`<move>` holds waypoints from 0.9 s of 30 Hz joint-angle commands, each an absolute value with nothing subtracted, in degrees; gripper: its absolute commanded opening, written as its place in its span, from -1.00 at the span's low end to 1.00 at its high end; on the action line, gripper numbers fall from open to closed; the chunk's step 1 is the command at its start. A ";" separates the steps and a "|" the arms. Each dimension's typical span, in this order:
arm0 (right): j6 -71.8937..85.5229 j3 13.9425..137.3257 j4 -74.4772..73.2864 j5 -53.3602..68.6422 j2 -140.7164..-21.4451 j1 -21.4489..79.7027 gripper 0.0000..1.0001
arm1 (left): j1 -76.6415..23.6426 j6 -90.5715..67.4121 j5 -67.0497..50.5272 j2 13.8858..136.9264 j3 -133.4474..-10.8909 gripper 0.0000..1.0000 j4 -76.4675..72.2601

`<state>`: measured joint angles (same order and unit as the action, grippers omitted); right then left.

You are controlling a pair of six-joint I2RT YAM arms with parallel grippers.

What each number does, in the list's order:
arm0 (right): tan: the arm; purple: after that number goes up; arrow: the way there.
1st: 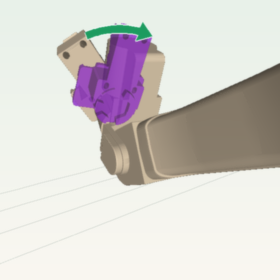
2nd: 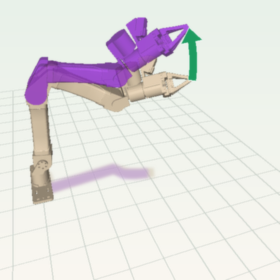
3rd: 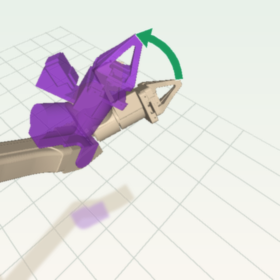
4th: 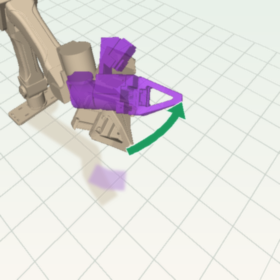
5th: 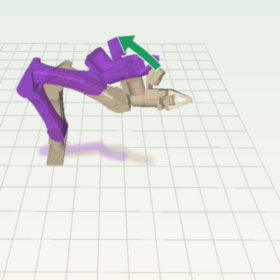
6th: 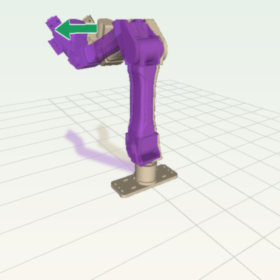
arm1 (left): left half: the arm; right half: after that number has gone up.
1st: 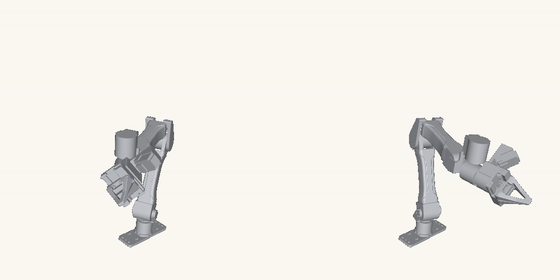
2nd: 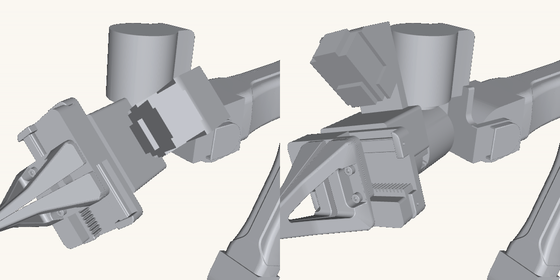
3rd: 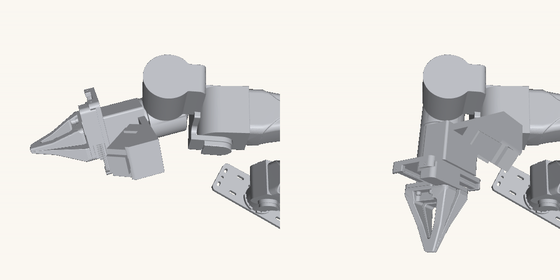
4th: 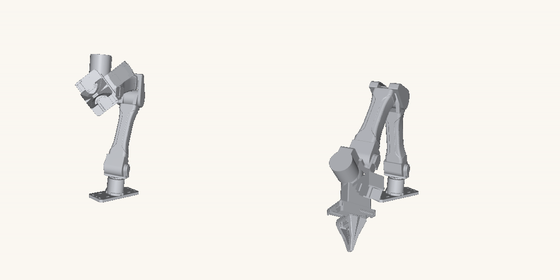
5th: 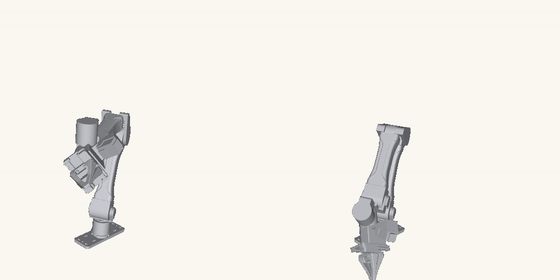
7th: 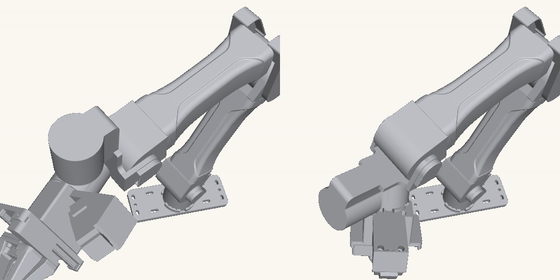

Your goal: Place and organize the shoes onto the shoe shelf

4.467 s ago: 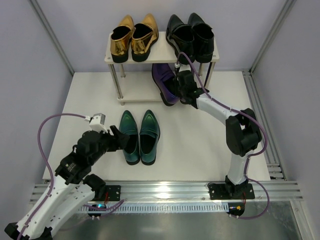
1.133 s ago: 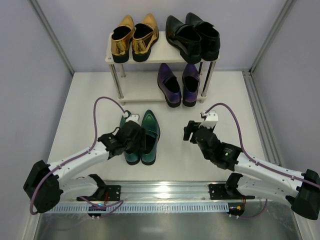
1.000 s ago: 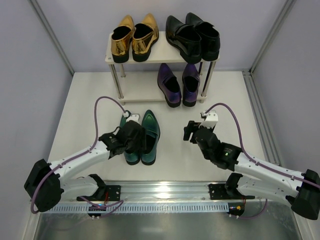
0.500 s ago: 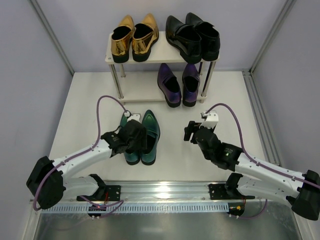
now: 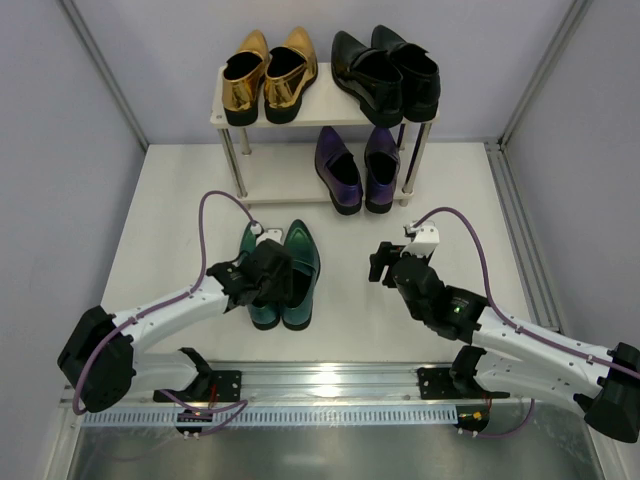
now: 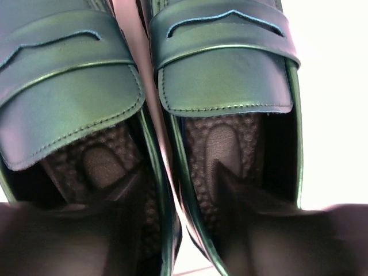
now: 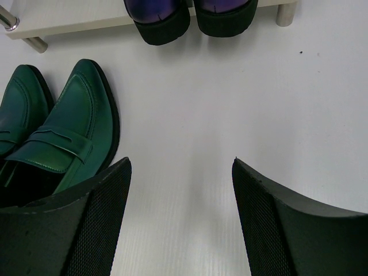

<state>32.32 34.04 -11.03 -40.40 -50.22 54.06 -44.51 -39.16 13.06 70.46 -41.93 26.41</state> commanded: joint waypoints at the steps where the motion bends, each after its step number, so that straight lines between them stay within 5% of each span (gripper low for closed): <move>1: 33.13 34.01 -10.28 -41.57 -49.13 54.40 0.45 | -44.65 -39.55 13.71 71.28 -42.72 -0.11 23.83; 2: 33.13 33.93 -10.28 -41.66 -49.13 54.40 0.46 | -44.74 -38.94 13.19 71.89 -42.37 -0.95 23.30; 3: 33.22 33.93 -10.28 -41.66 -49.04 54.40 0.45 | -44.74 -38.76 12.75 72.24 -42.19 -1.00 23.12; 27: 34.10 32.61 -11.16 -42.10 -47.02 54.40 0.45 | -44.74 -39.46 16.43 66.10 -44.03 -1.00 28.29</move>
